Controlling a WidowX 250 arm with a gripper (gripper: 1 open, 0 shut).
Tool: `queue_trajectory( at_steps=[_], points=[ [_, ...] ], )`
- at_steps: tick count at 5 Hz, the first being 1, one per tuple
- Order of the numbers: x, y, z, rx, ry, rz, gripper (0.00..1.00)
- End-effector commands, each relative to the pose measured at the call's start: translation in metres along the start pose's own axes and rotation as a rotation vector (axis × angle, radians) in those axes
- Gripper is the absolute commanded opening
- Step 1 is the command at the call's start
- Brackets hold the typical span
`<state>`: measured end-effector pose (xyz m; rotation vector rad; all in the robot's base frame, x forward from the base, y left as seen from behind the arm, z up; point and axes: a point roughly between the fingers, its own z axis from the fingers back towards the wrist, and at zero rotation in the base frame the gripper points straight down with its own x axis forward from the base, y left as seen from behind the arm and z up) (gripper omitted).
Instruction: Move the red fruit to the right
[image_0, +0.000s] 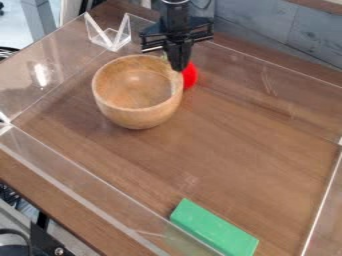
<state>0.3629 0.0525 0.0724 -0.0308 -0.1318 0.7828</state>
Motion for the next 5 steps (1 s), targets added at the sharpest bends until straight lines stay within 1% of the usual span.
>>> queue_trajectory(
  at_steps=[1, 2, 3, 4, 5],
  points=[
    [0.004, -0.019, 0.035, -0.073, -0.096, -0.037, 0.0],
    [-0.01, -0.034, 0.048, -0.084, -0.122, -0.049, 0.0],
    [-0.034, -0.055, 0.049, -0.1, -0.125, -0.092, 0.0],
    [-0.053, -0.072, 0.038, -0.106, -0.124, -0.056, 0.0],
    [-0.061, -0.079, 0.026, -0.099, -0.124, -0.008, 0.0]
  ],
)
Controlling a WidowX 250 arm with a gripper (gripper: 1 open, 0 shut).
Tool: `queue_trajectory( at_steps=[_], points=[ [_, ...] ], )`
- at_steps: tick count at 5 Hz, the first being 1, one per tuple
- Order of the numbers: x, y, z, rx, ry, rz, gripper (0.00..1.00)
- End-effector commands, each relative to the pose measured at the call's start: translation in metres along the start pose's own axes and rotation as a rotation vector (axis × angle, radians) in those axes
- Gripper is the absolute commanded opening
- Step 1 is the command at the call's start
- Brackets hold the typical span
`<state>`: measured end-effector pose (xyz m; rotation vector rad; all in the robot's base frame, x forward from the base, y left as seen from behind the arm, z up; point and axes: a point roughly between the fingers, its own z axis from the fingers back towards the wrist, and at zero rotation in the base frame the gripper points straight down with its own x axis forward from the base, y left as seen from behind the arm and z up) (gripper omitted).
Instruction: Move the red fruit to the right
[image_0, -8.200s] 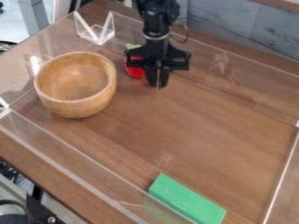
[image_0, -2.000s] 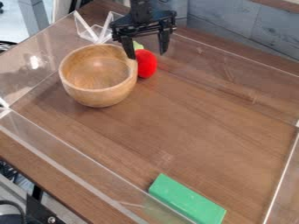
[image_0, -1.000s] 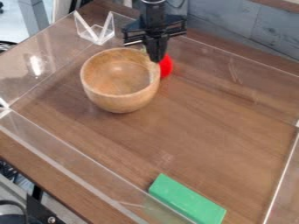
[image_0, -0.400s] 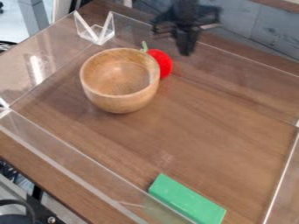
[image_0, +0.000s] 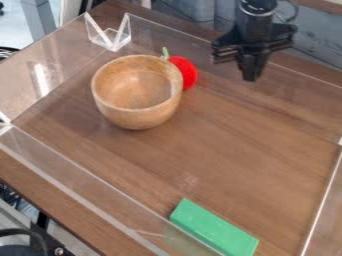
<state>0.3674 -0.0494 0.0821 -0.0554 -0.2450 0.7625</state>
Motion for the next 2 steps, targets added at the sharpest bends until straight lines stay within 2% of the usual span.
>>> queue_trajectory(
  at_steps=[1, 2],
  points=[
    [-0.007, -0.018, 0.01, -0.03, -0.021, -0.014, 0.0],
    [-0.013, -0.031, 0.008, -0.023, -0.017, -0.038, 0.0]
  ],
)
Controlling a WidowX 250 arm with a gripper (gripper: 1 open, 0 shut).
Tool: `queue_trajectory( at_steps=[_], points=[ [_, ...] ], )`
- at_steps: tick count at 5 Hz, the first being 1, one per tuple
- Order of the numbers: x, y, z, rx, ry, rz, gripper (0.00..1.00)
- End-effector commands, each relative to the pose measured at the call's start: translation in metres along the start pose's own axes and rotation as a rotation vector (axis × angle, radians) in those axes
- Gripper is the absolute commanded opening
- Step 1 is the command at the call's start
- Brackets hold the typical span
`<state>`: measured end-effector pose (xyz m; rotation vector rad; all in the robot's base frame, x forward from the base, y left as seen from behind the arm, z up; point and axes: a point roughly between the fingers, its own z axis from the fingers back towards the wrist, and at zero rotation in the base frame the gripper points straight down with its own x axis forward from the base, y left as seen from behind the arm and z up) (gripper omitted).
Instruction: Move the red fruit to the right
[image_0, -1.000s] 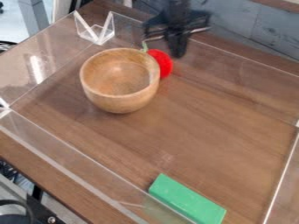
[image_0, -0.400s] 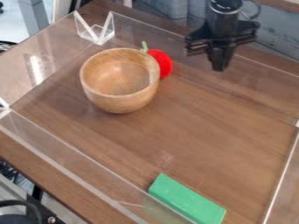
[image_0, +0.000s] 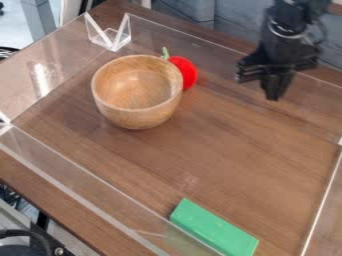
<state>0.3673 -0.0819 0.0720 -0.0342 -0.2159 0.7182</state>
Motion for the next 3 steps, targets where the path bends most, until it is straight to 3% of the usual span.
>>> queue_trajectory(
  at_steps=[1, 3],
  points=[
    [0.005, -0.005, 0.007, -0.04, -0.036, 0.012, 0.0],
    [-0.005, -0.008, -0.021, -0.034, -0.02, -0.023, 0.0]
  ],
)
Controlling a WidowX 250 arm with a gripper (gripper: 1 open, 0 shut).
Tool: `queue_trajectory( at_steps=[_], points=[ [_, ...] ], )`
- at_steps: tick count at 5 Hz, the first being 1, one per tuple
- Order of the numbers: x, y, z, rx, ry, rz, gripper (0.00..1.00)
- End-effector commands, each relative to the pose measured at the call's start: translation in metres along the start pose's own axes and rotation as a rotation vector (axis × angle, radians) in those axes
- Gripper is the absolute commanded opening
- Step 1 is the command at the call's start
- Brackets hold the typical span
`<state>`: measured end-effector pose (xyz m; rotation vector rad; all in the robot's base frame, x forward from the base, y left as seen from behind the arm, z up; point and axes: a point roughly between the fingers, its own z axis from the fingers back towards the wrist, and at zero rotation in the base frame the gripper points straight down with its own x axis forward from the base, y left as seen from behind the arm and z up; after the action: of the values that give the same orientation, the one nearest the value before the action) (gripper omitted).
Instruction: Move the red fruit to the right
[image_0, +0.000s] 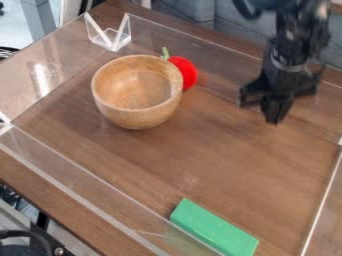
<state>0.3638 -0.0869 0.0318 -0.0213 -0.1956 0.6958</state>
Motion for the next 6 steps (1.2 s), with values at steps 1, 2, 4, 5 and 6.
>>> queue_trajectory(
  at_steps=[1, 2, 4, 5, 6],
  points=[
    [0.007, -0.014, 0.006, -0.049, -0.029, -0.034, 0.0],
    [0.014, -0.005, 0.009, -0.043, -0.034, -0.06, 0.0],
    [0.03, 0.012, 0.024, -0.035, -0.033, -0.12, 0.0],
    [0.034, 0.013, 0.03, -0.033, -0.036, -0.113, 0.0],
    [0.036, 0.009, 0.025, -0.048, -0.029, -0.158, 1.0]
  ],
)
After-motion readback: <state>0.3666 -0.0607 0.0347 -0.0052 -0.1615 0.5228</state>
